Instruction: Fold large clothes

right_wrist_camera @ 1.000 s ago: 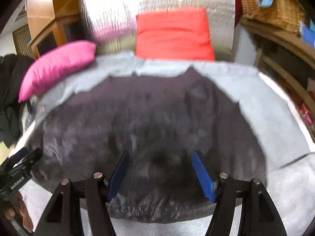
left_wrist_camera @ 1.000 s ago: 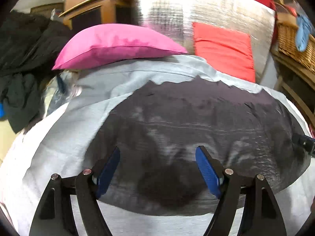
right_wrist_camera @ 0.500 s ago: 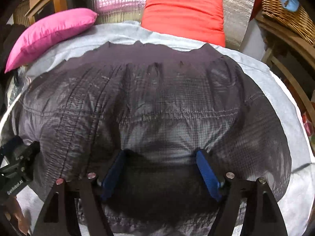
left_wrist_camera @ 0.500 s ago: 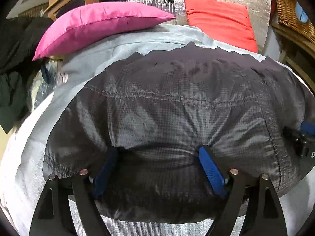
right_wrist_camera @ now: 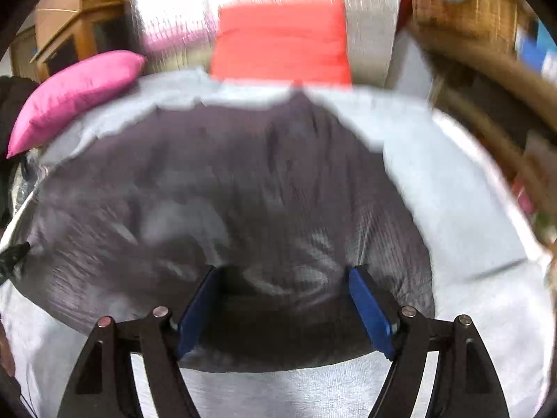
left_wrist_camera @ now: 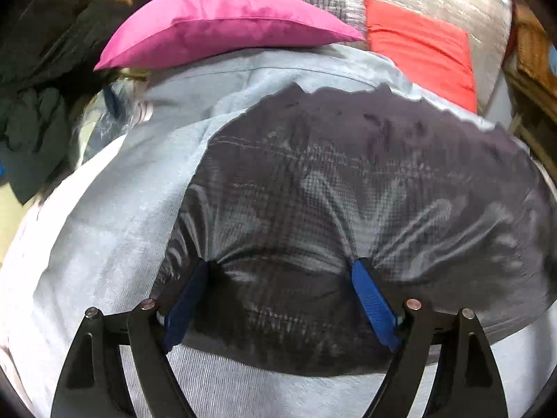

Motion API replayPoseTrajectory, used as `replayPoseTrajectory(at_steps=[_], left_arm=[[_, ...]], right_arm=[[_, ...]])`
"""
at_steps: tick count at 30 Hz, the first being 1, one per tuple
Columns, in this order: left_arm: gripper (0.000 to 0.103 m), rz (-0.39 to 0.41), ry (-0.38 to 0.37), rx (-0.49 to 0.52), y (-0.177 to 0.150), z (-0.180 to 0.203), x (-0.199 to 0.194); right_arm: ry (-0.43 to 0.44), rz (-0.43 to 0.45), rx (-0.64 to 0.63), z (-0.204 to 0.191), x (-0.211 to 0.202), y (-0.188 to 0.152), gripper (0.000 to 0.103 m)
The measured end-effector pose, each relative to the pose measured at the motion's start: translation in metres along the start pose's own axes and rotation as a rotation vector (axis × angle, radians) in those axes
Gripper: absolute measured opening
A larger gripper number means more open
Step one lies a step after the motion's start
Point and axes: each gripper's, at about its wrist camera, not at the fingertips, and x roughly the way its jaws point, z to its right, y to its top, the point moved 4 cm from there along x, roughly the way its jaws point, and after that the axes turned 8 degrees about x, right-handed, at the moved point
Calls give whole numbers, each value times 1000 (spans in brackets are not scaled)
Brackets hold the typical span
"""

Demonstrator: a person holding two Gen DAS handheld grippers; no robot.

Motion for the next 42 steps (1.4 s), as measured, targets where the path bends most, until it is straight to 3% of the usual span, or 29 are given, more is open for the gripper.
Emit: replayPoseTrajectory(at_steps=[2, 8, 12, 15, 19, 23, 25, 27, 32, 36, 38, 40, 42], left_arm=[[87, 4, 24, 25, -2, 4, 2], [88, -2, -3, 9, 4, -4, 0], [88, 103, 8, -55, 18, -13, -33], [88, 130, -18, -42, 39, 0, -39], [88, 125, -61, 28, 58, 39, -28], [88, 77, -45, 116, 69, 80, -5], [88, -16, -33, 140, 71, 92, 17], [89, -46, -21, 143, 71, 95, 27], [90, -96, -17, 178, 69, 99, 42], [88, -133, -64, 129, 78, 89, 39], [88, -90, -100, 81, 82, 78, 19], [88, 10, -70, 53, 75, 64, -9], [88, 44, -80, 55, 63, 58, -26]], right_arm=[[-8, 16, -18, -2, 3, -1, 84], [11, -21, -1, 3, 12, 2, 89], [14, -10, 19, 1, -17, 10, 88], [50, 66, 31, -8, -38, 38, 89], [64, 22, 1, -36, -19, 66, 89], [19, -52, -64, -63, 22, 77, 89], [-30, -89, -93, -68, 39, 75, 88], [-53, -149, -119, -71, 57, 66, 89], [-94, -162, -152, -74, 69, 60, 91], [-104, -163, -140, -76, 68, 62, 91], [-81, -141, -111, -75, 53, 65, 90], [-39, -83, -103, -75, 27, 62, 91], [-9, -22, -134, -78, -3, 50, 91]])
